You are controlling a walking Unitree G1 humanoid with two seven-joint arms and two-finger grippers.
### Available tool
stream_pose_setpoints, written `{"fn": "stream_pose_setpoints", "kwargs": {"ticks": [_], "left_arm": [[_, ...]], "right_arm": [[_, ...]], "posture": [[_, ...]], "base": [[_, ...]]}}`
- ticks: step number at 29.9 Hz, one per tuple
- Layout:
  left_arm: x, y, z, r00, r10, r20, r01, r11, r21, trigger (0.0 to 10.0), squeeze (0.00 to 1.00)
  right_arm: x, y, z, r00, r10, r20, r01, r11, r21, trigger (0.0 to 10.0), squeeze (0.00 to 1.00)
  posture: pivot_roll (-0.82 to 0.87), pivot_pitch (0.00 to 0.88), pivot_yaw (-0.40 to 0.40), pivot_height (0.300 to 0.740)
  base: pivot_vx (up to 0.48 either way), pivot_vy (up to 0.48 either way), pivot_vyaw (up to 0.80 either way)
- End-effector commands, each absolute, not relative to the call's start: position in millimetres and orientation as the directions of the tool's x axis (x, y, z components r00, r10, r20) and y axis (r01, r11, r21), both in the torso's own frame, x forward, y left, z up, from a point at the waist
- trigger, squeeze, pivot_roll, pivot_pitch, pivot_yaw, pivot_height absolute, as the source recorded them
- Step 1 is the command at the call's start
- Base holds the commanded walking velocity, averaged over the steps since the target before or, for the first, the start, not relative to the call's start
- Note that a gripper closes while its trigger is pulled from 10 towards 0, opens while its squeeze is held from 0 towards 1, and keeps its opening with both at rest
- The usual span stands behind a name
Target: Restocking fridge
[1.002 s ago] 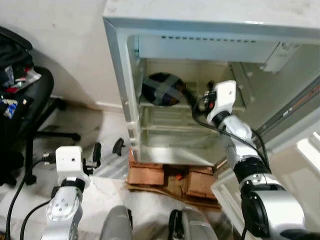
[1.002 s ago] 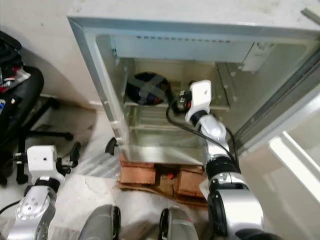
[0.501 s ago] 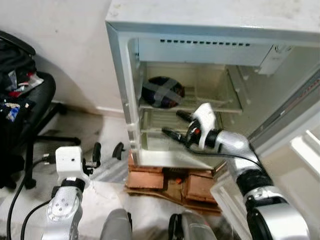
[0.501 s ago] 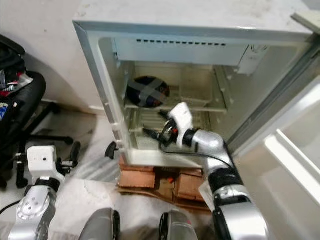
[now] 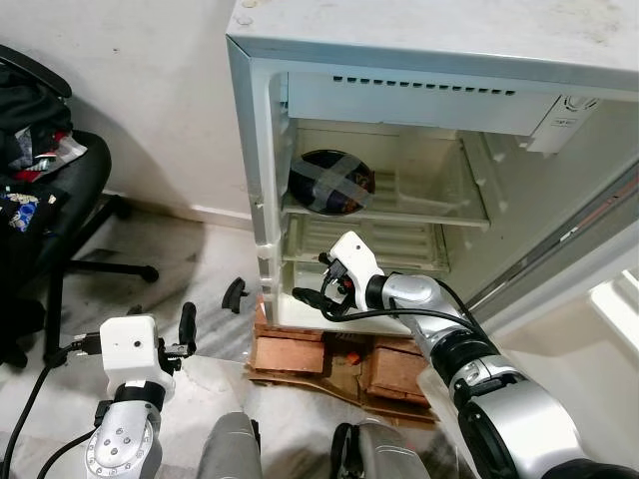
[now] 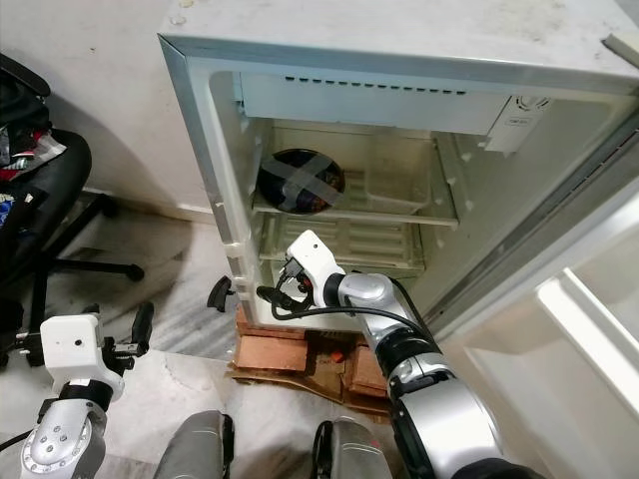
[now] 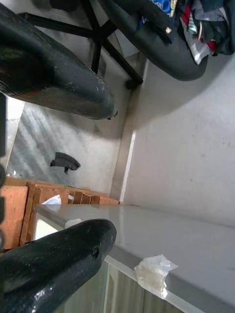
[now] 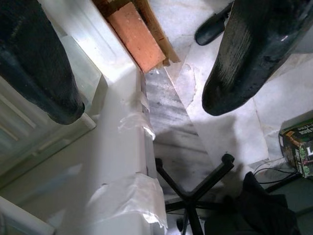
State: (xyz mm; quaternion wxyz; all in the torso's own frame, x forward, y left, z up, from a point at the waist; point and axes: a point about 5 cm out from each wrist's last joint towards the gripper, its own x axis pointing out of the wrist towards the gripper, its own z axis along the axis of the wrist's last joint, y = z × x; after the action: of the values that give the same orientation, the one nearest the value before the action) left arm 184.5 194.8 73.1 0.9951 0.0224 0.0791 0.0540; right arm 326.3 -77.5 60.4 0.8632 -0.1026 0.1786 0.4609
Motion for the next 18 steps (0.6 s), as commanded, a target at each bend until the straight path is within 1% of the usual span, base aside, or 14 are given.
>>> {"fn": "stream_pose_setpoints", "kwargs": {"ticks": [1, 18], "left_arm": [[181.6, 196.1, 73.4, 0.979, 0.121, -0.162, -0.112, 0.992, 0.061, 10.0, 0.00], [181.6, 196.1, 73.4, 0.979, 0.121, -0.162, -0.112, 0.992, 0.061, 10.0, 0.00]], "right_arm": [[326.8, -79.9, 59.3, 0.512, 0.751, -0.417, -0.831, 0.555, -0.020, 10.0, 0.97], [326.8, -79.9, 59.3, 0.512, 0.751, -0.417, -0.831, 0.555, -0.020, 10.0, 0.97]], "posture": [[0.32, 0.206, -0.072, 0.740], [0.32, 0.206, -0.072, 0.740]], "base": [[0.000, 0.000, 0.00], [0.000, 0.000, 0.00]]}}
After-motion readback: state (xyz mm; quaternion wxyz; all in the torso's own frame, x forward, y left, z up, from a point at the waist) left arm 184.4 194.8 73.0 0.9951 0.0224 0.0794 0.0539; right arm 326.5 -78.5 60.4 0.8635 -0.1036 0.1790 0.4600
